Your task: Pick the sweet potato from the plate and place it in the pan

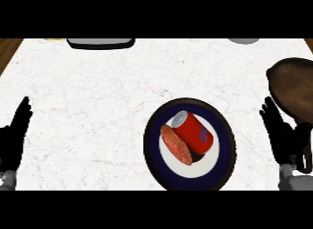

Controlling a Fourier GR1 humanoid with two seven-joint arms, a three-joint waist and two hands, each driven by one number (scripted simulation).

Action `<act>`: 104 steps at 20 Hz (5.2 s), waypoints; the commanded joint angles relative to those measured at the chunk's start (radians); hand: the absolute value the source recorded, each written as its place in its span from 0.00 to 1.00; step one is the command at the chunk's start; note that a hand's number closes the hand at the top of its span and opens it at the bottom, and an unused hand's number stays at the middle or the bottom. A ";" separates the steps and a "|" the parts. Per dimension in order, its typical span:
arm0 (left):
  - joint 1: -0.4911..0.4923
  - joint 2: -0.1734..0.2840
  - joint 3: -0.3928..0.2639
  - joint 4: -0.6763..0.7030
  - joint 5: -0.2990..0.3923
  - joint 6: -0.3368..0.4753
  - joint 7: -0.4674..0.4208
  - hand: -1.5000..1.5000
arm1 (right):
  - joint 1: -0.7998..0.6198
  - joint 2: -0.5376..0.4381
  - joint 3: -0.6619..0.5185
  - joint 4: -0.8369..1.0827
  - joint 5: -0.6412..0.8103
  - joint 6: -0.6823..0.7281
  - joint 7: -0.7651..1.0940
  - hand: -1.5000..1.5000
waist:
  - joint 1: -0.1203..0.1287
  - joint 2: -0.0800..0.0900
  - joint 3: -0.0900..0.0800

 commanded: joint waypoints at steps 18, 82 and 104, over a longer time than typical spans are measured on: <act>0.137 -0.351 -0.068 -0.032 0.216 -0.016 0.003 0.50 | 0.255 0.045 0.555 -0.466 0.639 -0.195 -0.101 0.00 | -0.016 -0.011 -0.023; 0.081 -0.393 0.005 -0.009 0.152 -0.061 0.053 0.50 | -0.351 0.286 0.478 0.112 1.059 0.560 0.358 1.00 | -0.006 -0.006 -0.022; 0.104 -0.357 0.051 0.014 0.199 -0.148 0.022 0.50 | -0.678 0.258 0.187 0.301 1.427 0.077 0.920 1.00 | 0.006 -0.008 -0.023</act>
